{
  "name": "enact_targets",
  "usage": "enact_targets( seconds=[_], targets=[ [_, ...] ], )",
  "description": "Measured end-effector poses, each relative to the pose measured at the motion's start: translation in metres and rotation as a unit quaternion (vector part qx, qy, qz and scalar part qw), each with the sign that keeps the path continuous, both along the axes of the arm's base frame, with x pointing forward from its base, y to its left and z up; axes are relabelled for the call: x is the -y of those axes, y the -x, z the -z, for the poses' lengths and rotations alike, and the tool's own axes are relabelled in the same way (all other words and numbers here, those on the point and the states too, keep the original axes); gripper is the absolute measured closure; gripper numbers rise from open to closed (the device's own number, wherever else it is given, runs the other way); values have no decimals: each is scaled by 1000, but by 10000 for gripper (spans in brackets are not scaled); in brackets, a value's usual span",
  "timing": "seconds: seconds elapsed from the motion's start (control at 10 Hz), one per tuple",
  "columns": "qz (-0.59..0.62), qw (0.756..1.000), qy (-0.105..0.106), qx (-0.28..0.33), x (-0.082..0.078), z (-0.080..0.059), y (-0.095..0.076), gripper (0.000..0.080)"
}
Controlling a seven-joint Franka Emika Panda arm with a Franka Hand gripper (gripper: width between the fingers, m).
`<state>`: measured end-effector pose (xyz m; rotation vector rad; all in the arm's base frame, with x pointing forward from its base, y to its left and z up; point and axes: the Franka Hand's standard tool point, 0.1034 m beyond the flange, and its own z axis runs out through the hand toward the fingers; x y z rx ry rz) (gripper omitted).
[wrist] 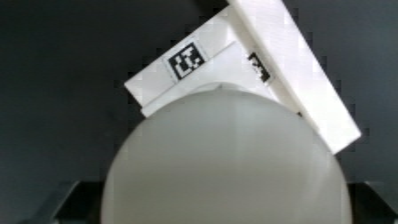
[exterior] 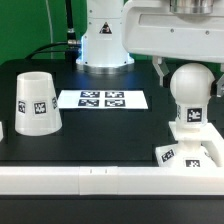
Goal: Assemble lamp
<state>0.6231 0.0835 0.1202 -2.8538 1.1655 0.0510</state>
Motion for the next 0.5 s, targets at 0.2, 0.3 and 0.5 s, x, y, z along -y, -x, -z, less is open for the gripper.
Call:
enact_targets(
  seconds=[0.2, 0.3, 0.5],
  targets=[
    [56, 998, -5, -4, -2, 0, 0, 220],
    [82, 997, -9, -7, -3, 0, 0, 220],
    [67, 998, -11, -6, -4, 0, 0, 114]
  ],
)
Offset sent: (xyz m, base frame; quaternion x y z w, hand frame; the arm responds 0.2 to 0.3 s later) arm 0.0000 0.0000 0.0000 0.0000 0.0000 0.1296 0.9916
